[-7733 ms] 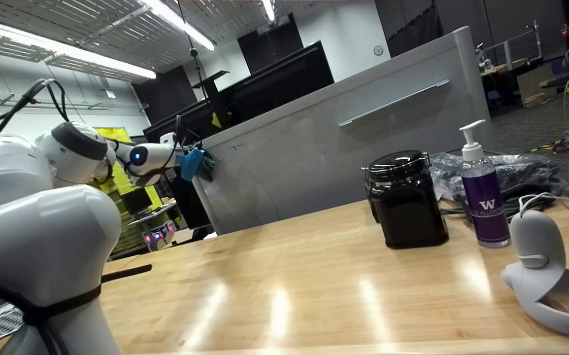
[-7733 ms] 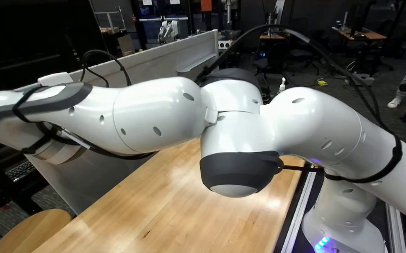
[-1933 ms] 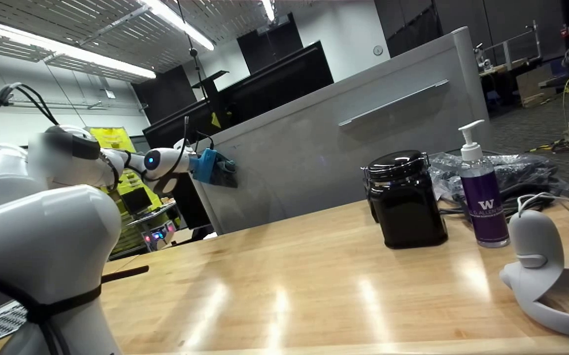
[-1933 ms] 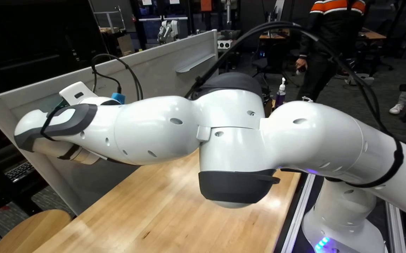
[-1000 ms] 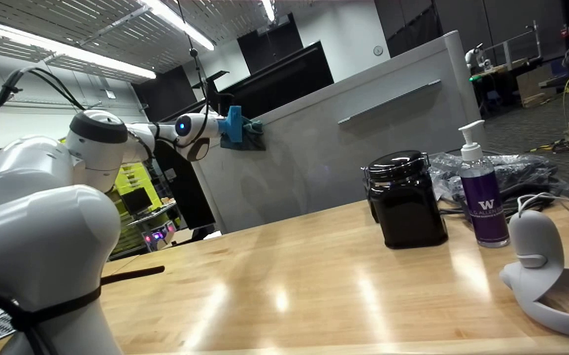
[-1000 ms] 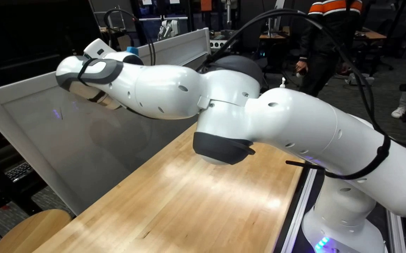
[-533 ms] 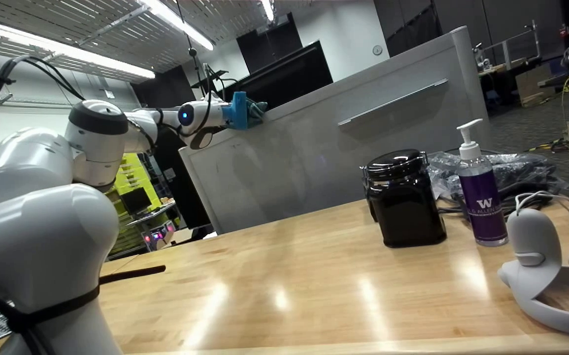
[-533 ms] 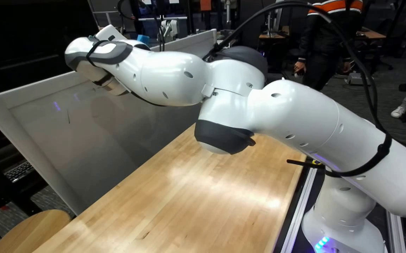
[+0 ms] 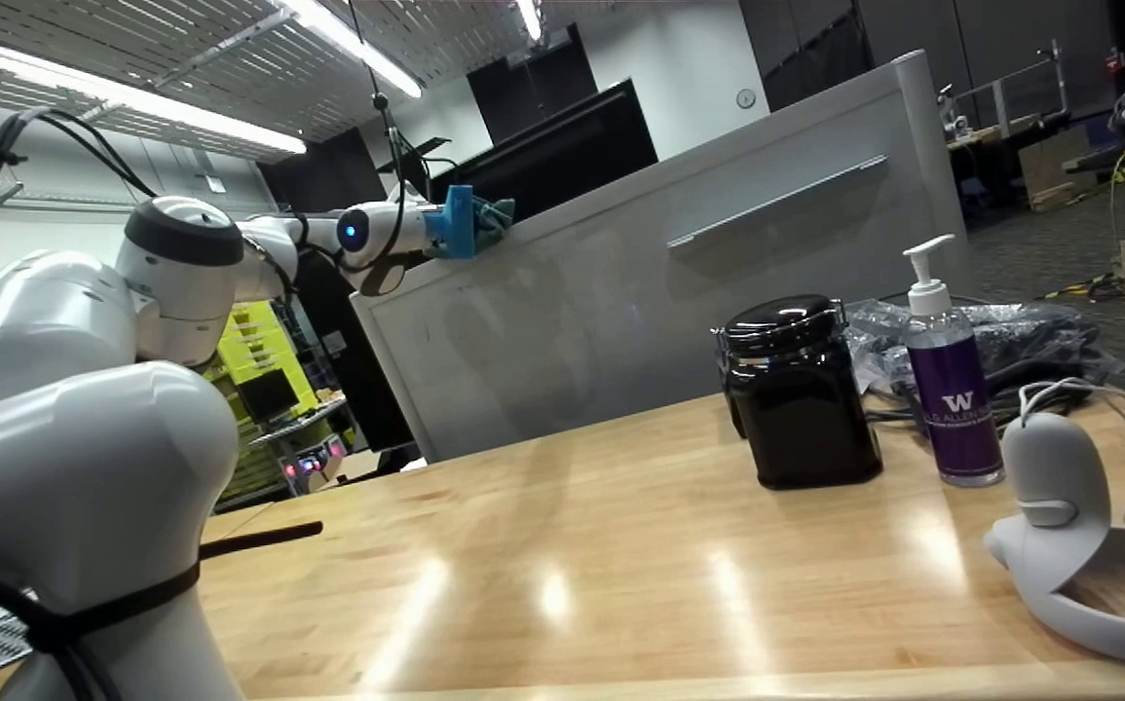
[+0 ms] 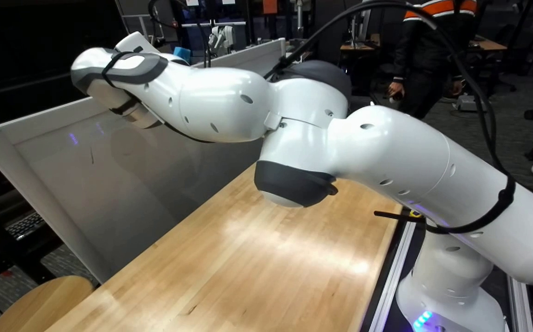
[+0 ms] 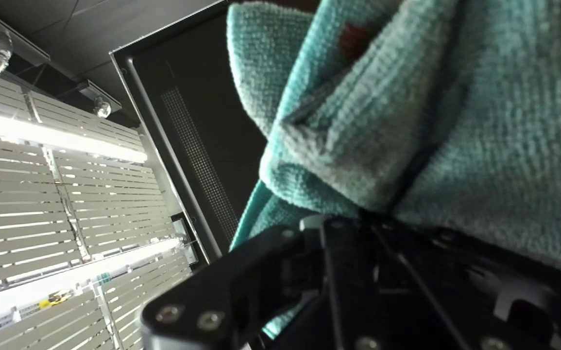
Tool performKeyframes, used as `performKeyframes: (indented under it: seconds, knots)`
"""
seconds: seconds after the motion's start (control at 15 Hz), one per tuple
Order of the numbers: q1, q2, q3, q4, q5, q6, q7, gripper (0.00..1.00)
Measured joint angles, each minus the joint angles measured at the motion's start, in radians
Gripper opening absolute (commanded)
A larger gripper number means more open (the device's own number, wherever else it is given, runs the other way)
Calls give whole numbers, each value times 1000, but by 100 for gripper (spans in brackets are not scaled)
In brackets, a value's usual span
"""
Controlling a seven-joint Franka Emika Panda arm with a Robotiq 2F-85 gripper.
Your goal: Use the green towel to erase the writings on the white board
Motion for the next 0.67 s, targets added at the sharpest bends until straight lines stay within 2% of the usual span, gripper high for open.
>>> performKeyframes:
  seconds: [0.33,0.53,0.67]
  knots:
    - [98,-77,0,67,1,33,94,2]
    - [198,-166,3,85,3,48,132,2]
    - [295,-257,25,18,6,65,129,2]
